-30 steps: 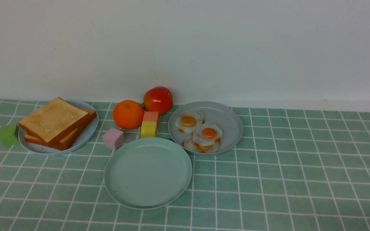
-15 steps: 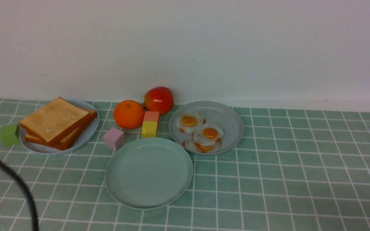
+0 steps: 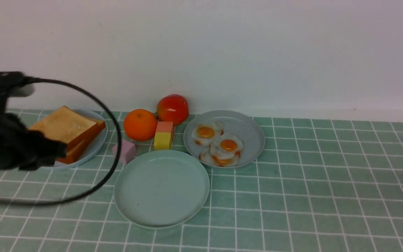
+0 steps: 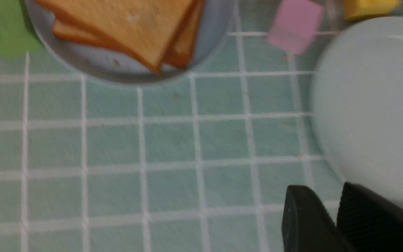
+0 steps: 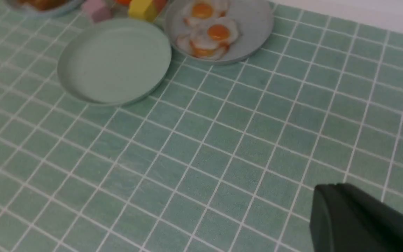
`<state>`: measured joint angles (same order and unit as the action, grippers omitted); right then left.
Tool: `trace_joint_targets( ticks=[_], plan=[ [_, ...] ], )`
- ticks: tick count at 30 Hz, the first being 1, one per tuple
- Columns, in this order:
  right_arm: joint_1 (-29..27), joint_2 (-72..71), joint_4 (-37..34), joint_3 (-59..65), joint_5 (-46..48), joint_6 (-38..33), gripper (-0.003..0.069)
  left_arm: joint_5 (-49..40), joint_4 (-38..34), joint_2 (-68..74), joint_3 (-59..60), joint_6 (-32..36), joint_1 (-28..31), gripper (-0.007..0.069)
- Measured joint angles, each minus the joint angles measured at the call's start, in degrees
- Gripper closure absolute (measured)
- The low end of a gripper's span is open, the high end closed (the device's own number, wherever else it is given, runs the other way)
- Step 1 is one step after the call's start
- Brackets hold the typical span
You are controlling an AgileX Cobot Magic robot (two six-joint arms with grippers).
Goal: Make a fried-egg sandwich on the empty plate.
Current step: Use the left arm to grab a slice of bread
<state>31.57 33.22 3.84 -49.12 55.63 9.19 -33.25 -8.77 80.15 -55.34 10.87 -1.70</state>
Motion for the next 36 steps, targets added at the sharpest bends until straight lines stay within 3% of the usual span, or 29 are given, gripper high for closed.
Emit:
trace_joint_targets(
  ticks=[5,9,16,22,36],
  plan=[
    [0.52,1.78,0.00,-1.80,-0.42,-2.22,0.0655,0.20,6.63,11.39,-8.73,0.60,0.00,0.0436],
    [0.52,1.78,0.00,-2.09,-0.62,-2.88,0.0652,0.08,13.31,20.21,-17.09,0.64,0.00,0.0354],
    [0.52,1.78,0.00,-2.09,-0.62,-3.02,0.0646,0.17,16.69,27.33,-22.02,2.58,0.00,0.0267],
    [0.52,1.78,0.00,-2.09,-1.17,-3.06,0.0645,2.38,19.15,30.10,-22.29,8.75,0.00,0.0260],
    [0.52,1.78,-1.77,-2.09,-1.88,-3.06,0.0636,5.58,22.53,33.00,-22.40,9.88,0.00,0.0286]
  ],
)
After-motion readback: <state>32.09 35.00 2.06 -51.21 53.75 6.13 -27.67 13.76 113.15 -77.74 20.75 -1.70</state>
